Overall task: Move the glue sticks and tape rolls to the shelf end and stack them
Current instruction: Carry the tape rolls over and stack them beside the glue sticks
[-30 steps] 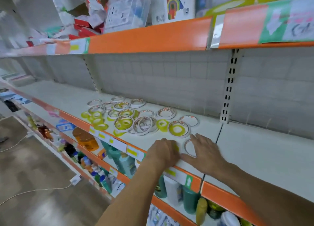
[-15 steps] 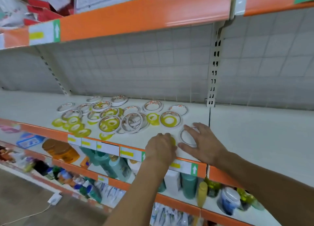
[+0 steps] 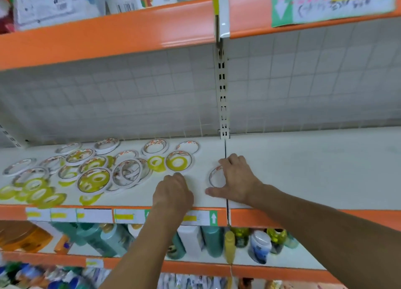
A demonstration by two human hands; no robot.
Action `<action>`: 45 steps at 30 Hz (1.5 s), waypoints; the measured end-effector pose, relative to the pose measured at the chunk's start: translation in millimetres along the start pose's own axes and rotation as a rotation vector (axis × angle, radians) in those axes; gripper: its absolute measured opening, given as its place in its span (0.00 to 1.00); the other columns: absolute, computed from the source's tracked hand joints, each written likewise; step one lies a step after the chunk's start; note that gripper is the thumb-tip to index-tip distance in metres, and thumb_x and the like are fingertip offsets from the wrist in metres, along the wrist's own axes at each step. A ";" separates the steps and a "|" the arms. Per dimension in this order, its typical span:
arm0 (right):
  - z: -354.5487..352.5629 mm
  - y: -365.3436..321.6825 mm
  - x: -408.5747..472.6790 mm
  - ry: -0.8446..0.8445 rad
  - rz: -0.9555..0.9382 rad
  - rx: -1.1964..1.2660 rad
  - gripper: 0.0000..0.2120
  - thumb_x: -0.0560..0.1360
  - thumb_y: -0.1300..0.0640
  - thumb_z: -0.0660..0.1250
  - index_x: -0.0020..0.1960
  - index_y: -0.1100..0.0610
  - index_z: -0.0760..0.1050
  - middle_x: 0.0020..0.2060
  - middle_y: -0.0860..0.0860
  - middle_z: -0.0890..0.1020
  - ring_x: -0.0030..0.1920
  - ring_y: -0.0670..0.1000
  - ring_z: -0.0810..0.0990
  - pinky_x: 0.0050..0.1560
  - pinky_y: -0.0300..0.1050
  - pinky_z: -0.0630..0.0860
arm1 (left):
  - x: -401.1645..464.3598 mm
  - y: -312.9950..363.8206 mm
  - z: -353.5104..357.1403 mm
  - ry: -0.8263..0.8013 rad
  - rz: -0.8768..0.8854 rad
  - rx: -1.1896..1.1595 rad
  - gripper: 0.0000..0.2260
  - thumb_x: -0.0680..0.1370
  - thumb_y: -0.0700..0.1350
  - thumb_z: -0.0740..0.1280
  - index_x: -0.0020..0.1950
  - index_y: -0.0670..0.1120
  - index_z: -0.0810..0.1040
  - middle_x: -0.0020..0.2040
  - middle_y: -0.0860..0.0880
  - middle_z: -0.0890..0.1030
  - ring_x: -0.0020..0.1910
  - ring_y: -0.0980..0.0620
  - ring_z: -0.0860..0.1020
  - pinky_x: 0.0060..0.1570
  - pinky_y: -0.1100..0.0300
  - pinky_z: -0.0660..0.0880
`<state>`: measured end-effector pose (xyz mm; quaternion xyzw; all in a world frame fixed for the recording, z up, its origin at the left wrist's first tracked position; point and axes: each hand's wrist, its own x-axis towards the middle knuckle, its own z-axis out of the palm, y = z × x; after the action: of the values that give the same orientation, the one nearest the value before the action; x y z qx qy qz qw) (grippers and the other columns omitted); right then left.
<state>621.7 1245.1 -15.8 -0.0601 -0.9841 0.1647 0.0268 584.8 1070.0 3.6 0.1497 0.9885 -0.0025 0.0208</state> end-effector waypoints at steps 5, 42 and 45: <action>-26.7 28.2 -13.8 0.025 0.054 -0.034 0.44 0.68 0.30 0.70 0.71 0.59 0.65 0.63 0.55 0.66 0.63 0.56 0.64 0.67 0.50 0.66 | 3.1 29.6 -7.4 -0.042 0.082 -0.005 0.19 0.78 0.49 0.65 0.66 0.43 0.68 0.64 0.43 0.73 0.63 0.46 0.74 0.57 0.59 0.70; -172.6 358.2 -254.0 0.191 0.534 -0.107 0.42 0.69 0.32 0.68 0.72 0.57 0.66 0.63 0.54 0.70 0.62 0.56 0.68 0.63 0.50 0.70 | -71.1 468.2 -19.5 -0.023 0.751 -0.121 0.21 0.76 0.48 0.67 0.68 0.47 0.70 0.61 0.46 0.74 0.59 0.47 0.74 0.54 0.58 0.72; -180.4 380.6 -272.5 0.217 0.574 -0.098 0.41 0.68 0.32 0.68 0.71 0.57 0.68 0.60 0.53 0.71 0.60 0.55 0.69 0.63 0.50 0.71 | -78.2 498.8 -18.1 -0.032 0.798 -0.100 0.21 0.76 0.48 0.67 0.68 0.47 0.70 0.61 0.45 0.73 0.60 0.46 0.74 0.54 0.58 0.72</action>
<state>946.7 1625.5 21.0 -0.3542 -0.9251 0.1104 0.0814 806.4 1523.5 25.6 0.5204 0.8513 0.0514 0.0428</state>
